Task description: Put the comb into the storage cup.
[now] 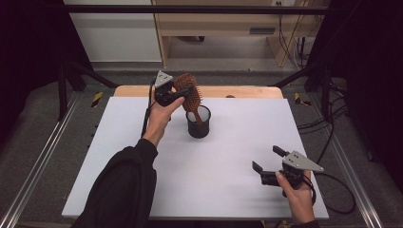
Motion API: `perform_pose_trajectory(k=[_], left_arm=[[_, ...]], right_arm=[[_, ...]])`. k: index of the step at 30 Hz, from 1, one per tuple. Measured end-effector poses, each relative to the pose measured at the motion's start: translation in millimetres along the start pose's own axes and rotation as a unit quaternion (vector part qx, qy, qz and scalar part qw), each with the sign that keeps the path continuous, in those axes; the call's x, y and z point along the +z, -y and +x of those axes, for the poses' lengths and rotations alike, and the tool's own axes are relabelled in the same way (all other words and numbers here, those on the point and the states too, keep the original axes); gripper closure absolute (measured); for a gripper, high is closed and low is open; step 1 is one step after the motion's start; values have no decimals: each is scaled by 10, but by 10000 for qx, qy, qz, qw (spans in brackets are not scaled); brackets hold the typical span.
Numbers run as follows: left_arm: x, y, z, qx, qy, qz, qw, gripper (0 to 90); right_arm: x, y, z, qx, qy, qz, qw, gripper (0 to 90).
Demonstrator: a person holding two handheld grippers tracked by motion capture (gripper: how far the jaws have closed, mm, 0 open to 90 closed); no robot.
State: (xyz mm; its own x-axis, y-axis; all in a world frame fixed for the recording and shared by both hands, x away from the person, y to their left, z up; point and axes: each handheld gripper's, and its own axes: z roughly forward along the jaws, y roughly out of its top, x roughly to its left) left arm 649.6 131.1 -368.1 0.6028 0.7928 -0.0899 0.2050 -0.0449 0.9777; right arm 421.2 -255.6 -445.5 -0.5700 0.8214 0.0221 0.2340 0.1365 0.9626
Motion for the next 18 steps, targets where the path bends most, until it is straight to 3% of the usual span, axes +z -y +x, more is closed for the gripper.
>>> perform_pose_trajectory(k=[7, 18], left_arm=[[19, 14, -4, 69, -15, -5, 10000, 355], [-28, -8, 36, -308, 125, 25, 9994, 427]], right_arm=[[1, 0, 2, -7, -5, 6, 10000, 30], [5, 2, 5, -3, -11, 17, 10000, 29]])
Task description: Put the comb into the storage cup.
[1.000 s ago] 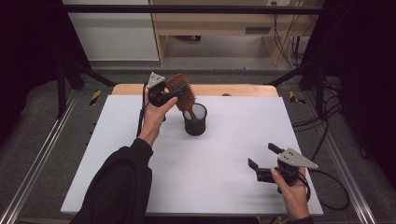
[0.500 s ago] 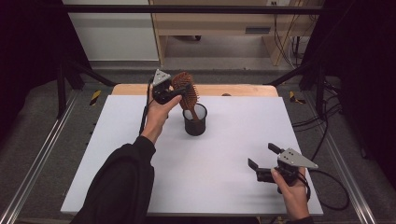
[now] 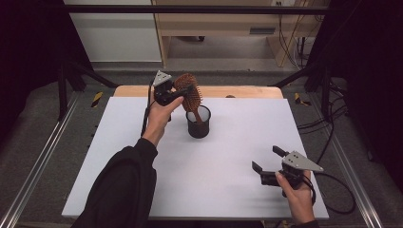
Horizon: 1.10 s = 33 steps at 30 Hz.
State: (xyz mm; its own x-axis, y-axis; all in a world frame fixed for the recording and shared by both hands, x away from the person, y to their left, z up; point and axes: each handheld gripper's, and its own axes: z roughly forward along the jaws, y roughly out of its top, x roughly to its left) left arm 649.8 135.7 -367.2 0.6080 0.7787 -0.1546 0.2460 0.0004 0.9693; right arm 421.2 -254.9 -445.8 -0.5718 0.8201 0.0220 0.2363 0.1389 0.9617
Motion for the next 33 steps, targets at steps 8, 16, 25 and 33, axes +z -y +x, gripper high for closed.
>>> perform_pose_trajectory(k=[8, 16, 25, 33], left_arm=[[-53, -62, -130, 96, 58, 32, 9999, 470], [-101, -111, -243, 228, 163, 58, 9996, 502], [-163, -146, -227, 228, 273, 72, 9993, 520], [-205, -159, -165, 158, 404, 151, 9989, 521]], right_arm=[[0, -1, 4, 10, -2, -6, 10000, 29], [2, -3, 14, 36, 6, -15, 10000, 29], [2, -2, 13, 45, 6, -13, 10000, 29], [5, -1, 11, 50, 9, 3, 10000, 30]])
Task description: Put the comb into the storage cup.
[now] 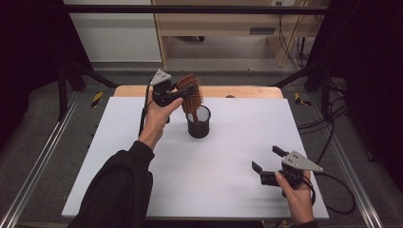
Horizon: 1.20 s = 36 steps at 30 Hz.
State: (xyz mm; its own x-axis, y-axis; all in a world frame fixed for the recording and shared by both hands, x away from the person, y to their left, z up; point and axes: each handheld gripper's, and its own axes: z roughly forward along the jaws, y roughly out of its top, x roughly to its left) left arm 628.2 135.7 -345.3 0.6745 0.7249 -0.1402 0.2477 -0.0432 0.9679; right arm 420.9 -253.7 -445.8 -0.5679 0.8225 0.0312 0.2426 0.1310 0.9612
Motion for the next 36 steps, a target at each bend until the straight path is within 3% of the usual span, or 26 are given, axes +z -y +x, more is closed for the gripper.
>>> perform_pose_trajectory(k=[6, 12, 21, 36], left_arm=[[8, -18, 39, -38, 68, 88, 9999, 518], [61, -16, 112, -285, 117, 145, 9994, 516], [161, 11, 114, 171, -12, 79, 9998, 470], [228, 95, 265, 170, -161, 31, 9997, 403]], right_arm=[[8, 3, 1, -9, 4, 16, 10000, 29], [3, 5, -1, 11, 8, 13, 10000, 29], [10, 6, 1, -2, -12, 20, 10000, 29], [11, 8, 0, -12, -27, 26, 10000, 29]])
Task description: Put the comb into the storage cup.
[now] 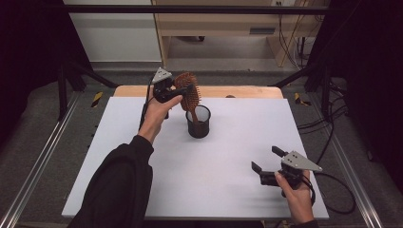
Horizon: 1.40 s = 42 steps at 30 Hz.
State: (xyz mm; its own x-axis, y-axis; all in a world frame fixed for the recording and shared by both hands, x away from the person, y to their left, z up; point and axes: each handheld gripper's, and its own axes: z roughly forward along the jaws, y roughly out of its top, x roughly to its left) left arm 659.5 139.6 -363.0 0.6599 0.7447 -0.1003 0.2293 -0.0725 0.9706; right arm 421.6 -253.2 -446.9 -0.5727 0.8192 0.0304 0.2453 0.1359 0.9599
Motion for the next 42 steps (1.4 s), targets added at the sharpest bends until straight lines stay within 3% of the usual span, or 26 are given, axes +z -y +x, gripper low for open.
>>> perform_pose_trajectory(k=[6, 19, 42], left_arm=[[6, -4, -19, 114, -42, 12, 9999, 387], [28, 11, -23, 161, -113, 45, 9998, 337], [17, 41, -11, 4, -220, 48, 9997, 289]], right_arm=[[2, 1, 0, -13, -6, 1, 10000, 30], [1, 0, 1, 4, -11, -7, 10000, 29], [3, 1, 2, -9, -23, 7, 10000, 29]])
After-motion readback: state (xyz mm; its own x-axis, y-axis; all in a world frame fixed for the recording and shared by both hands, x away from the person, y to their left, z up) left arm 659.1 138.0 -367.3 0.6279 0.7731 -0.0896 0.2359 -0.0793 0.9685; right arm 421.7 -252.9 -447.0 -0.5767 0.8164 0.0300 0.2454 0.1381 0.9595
